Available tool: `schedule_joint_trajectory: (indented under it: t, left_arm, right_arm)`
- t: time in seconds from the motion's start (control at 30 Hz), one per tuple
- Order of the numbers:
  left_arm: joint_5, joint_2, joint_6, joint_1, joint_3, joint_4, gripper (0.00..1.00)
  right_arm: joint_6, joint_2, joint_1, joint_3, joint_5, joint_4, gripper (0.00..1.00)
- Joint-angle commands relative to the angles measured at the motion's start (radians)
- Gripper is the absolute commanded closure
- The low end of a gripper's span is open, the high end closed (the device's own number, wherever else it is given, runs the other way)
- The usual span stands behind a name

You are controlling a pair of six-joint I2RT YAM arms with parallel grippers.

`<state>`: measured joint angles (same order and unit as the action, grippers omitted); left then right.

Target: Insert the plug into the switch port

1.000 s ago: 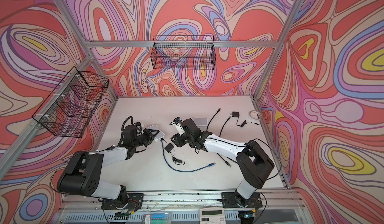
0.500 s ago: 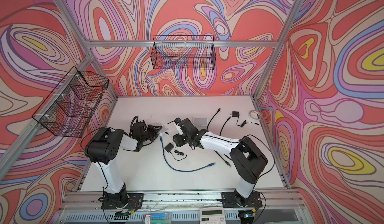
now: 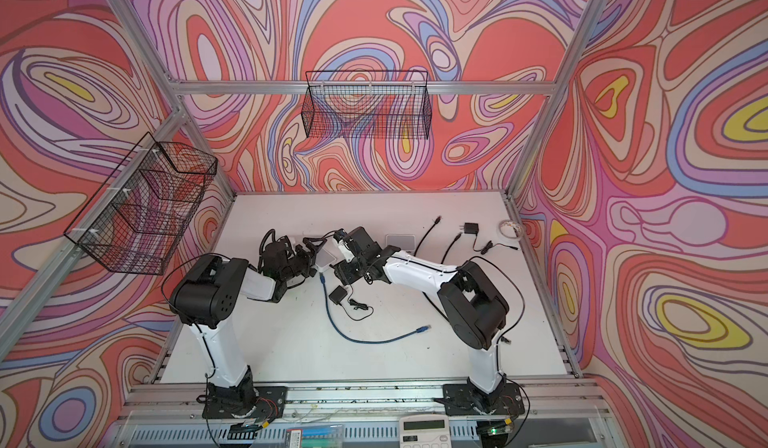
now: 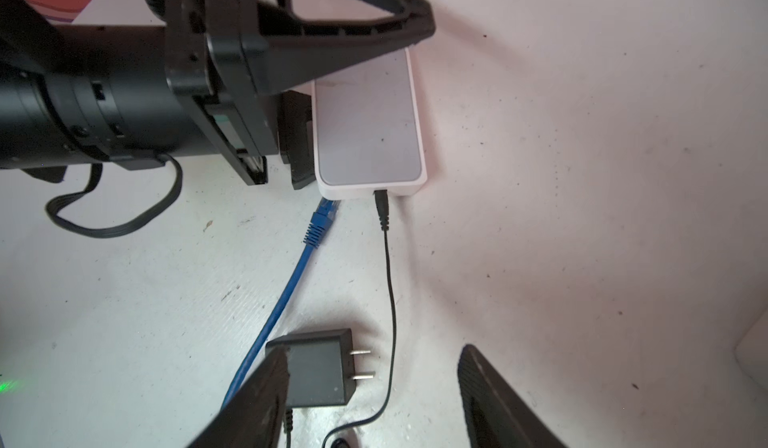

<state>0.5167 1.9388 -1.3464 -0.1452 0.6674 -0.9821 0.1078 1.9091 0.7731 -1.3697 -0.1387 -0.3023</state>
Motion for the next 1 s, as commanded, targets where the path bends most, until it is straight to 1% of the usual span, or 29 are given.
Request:
schedule_joint_trajectory:
  t: [0.0,0.1,0.13,0.2,0.23,0.27,0.37,0.5,0.67,0.83,0.97]
  left_arm:
    - [-0.024,0.017,0.002,0.012,-0.039,0.114,0.0]
    - [-0.02,-0.017,0.026,0.032,-0.057,0.156,0.0]
    - [-0.017,-0.029,0.034,0.041,-0.064,0.167,0.0]
    - [0.002,-0.062,0.055,0.064,-0.069,0.214,0.0]
    - [0.01,-0.076,0.066,0.074,-0.069,0.238,0.0]
    - [0.018,-0.095,0.084,0.082,-0.068,0.271,0.0]
    - [0.013,-0.171,0.155,0.097,-0.055,0.397,0.0]
    - [-0.034,-0.29,0.302,0.099,0.028,0.719,0.0]
    - [-0.135,-0.401,0.434,0.099,0.131,1.065,0.0]
    - [-0.208,-0.489,0.489,0.103,0.154,1.209,0.0]
    - [-0.249,-0.521,0.535,0.116,0.186,1.35,0.0]
  right_arm:
    - [-0.058,0.029,-0.005,-0.05,-0.03,-0.03,0.28]
    - [-0.092,0.068,-0.006,-0.112,-0.037,-0.061,0.22]
    - [-0.1,0.08,-0.006,-0.131,-0.038,-0.069,0.15]
    - [-0.114,0.106,-0.007,-0.166,-0.037,-0.076,0.12]
    - [-0.121,0.116,-0.008,-0.177,-0.044,-0.077,0.06]
    - [-0.123,0.127,-0.007,-0.191,-0.046,-0.076,0.02]
    - [-0.122,0.152,-0.008,-0.223,-0.056,-0.074,0.02]
    - [-0.104,0.175,-0.008,-0.248,-0.061,-0.069,0.02]
    - [-0.104,0.204,-0.007,-0.276,-0.076,-0.08,0.02]
    - [-0.12,0.236,-0.008,-0.318,-0.102,-0.104,0.02]
    - [-0.139,0.272,-0.005,-0.369,-0.108,-0.144,0.02]
